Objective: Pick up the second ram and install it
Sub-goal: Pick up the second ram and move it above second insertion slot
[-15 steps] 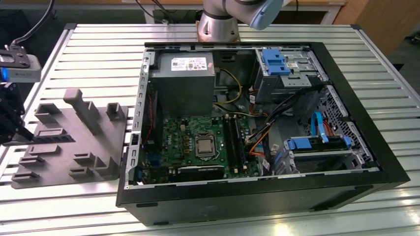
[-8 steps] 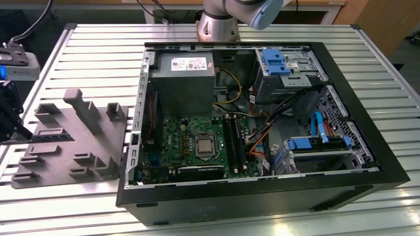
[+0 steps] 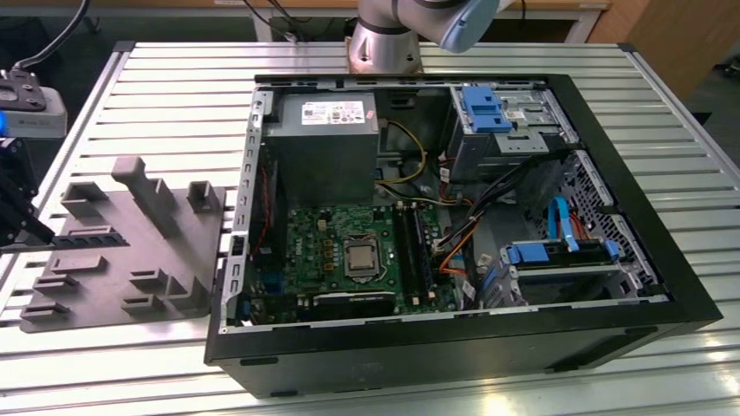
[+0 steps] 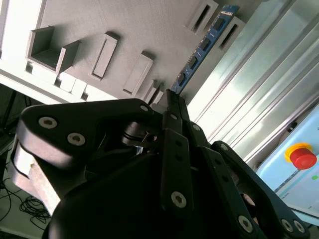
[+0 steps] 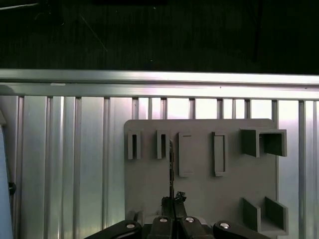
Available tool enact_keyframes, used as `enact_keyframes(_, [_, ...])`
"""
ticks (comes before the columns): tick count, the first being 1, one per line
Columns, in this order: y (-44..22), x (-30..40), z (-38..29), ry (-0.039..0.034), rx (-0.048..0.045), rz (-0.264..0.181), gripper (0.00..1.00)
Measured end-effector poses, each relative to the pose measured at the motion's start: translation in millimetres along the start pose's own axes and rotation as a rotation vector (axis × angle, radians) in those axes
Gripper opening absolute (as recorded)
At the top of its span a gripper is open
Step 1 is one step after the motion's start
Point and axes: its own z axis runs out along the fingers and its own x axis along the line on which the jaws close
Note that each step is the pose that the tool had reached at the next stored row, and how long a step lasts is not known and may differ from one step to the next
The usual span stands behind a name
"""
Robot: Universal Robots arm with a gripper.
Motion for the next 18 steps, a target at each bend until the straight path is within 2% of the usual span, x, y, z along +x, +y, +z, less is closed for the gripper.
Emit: enact_keyframes(18, [0.1, -0.4, -10.5, -0.0019, 0.0005, 0.0, 0.12])
